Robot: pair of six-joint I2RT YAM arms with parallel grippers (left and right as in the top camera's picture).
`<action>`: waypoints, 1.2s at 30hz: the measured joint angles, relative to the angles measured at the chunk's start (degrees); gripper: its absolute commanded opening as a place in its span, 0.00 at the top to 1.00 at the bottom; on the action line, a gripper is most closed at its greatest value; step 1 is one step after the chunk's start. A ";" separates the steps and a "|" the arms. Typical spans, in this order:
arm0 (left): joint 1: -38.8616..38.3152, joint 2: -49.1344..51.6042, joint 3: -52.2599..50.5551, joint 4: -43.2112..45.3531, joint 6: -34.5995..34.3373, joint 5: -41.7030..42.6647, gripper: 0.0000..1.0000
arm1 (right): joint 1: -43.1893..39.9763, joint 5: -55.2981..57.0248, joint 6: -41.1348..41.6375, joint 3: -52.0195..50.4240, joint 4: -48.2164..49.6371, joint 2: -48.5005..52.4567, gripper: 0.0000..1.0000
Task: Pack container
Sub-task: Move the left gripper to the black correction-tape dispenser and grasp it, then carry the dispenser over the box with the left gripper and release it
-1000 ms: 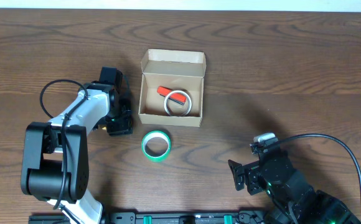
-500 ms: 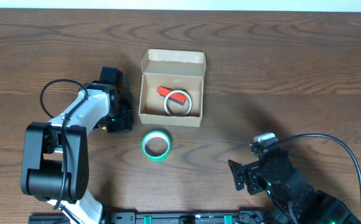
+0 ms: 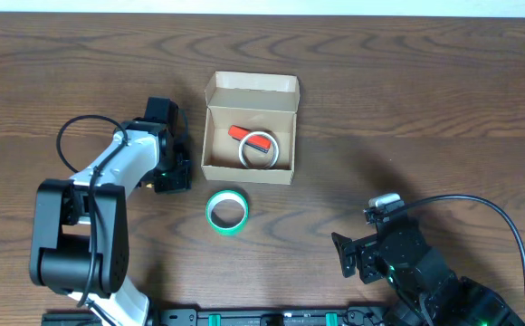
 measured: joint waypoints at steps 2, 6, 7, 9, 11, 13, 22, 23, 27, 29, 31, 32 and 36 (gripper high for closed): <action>0.00 -0.92 -0.04 -0.04 0.00 -0.59 0.57 | 0.00 0.00 0.00 0.00 0.00 0.00 0.01; 0.00 -3.26 -0.04 -0.07 0.00 -1.70 0.57 | 0.00 0.00 0.00 0.00 0.00 0.00 0.01; 0.00 -3.85 -0.04 -0.07 0.00 -1.88 0.57 | 0.00 0.00 0.00 0.00 0.00 0.00 0.01; 0.00 -4.96 -0.04 -0.07 0.00 -2.23 0.57 | 0.00 0.00 0.00 0.00 0.00 0.00 0.01; 0.00 -5.97 -0.04 -0.07 -0.02 -2.75 0.57 | 0.00 0.00 0.00 0.00 0.00 0.00 0.01; 0.00 -6.86 -0.04 -0.07 -0.02 -3.17 0.57 | 0.00 0.00 0.00 0.00 0.00 0.00 0.01; 0.00 -12.35 -0.07 -0.09 -0.02 -4.50 0.57 | 0.00 0.00 0.00 0.00 0.00 0.00 0.01; 0.00 -12.92 -0.04 -0.09 0.00 -4.52 0.57 | 0.00 0.00 0.00 0.00 0.00 0.00 0.01; 0.00 -13.86 0.76 -0.44 0.00 -4.70 0.57 | 0.00 0.00 0.00 0.00 -0.02 0.00 0.01; -0.07 -13.86 2.21 -0.63 0.11 -4.70 0.57 | 0.00 0.00 0.00 0.00 0.00 0.00 0.01; -0.24 -13.86 4.22 -0.98 0.52 -4.72 0.57 | 0.00 0.00 0.00 0.00 0.00 0.00 0.01; -0.42 -13.86 5.40 -1.38 0.90 -4.76 0.57 | 0.00 0.00 0.00 0.00 0.00 0.00 0.01; -1.68 -13.86 9.86 -3.91 2.01 -5.22 0.57 | 0.00 0.00 0.00 0.00 -0.02 0.00 0.01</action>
